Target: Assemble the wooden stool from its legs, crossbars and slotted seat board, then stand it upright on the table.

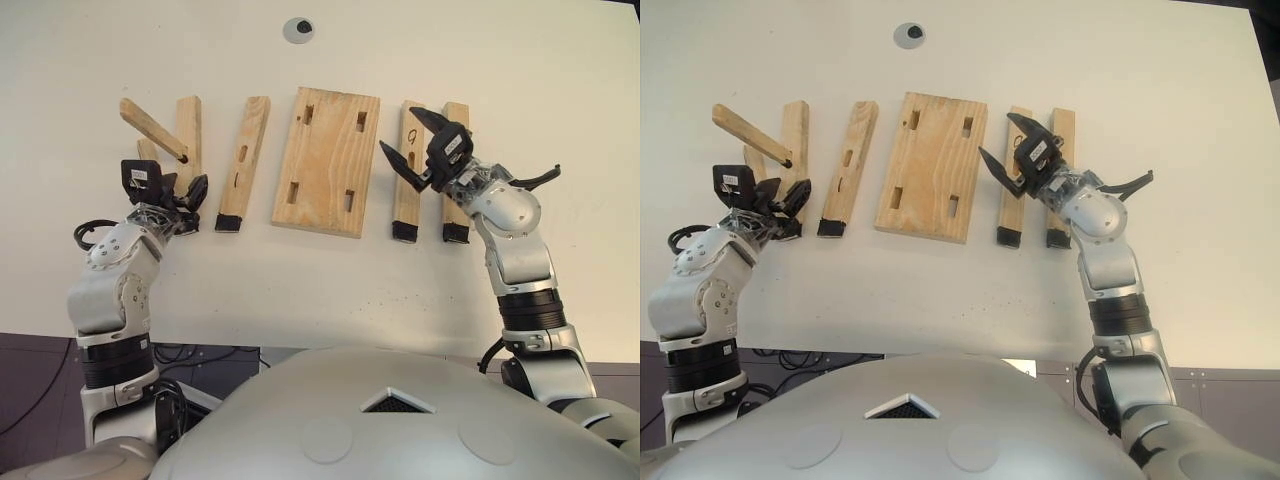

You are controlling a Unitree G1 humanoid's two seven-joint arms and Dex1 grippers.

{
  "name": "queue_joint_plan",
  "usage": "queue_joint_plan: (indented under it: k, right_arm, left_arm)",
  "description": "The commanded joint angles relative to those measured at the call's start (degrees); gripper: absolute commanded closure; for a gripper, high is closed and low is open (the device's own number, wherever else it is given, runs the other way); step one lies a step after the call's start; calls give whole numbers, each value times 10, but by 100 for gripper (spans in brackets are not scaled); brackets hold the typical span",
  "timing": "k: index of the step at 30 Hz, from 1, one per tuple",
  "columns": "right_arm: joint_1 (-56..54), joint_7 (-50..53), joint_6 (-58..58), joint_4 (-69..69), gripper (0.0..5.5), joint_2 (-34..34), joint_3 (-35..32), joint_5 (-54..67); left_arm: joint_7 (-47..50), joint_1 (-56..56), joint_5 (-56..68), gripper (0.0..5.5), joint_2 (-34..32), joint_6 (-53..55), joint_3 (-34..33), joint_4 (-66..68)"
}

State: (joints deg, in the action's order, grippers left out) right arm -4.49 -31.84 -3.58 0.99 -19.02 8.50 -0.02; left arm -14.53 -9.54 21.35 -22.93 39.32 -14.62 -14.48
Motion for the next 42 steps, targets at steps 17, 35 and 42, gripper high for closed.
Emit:
queue_joint_plan:
  k: [17,35,42]
  right_arm:
    - [-10,1,8,2,231,-4,-3,-4]
    - [-252,-4,674,4,98,18,-209,763]
    - [-281,31,701,34,94,34,-206,764]
  left_arm:
    - [6,52,-6,350,5,-10,-20,-8]
    - [-17,215,612,351,104,205,-2,-21]
    - [-12,202,671,351,88,200,22,-46]
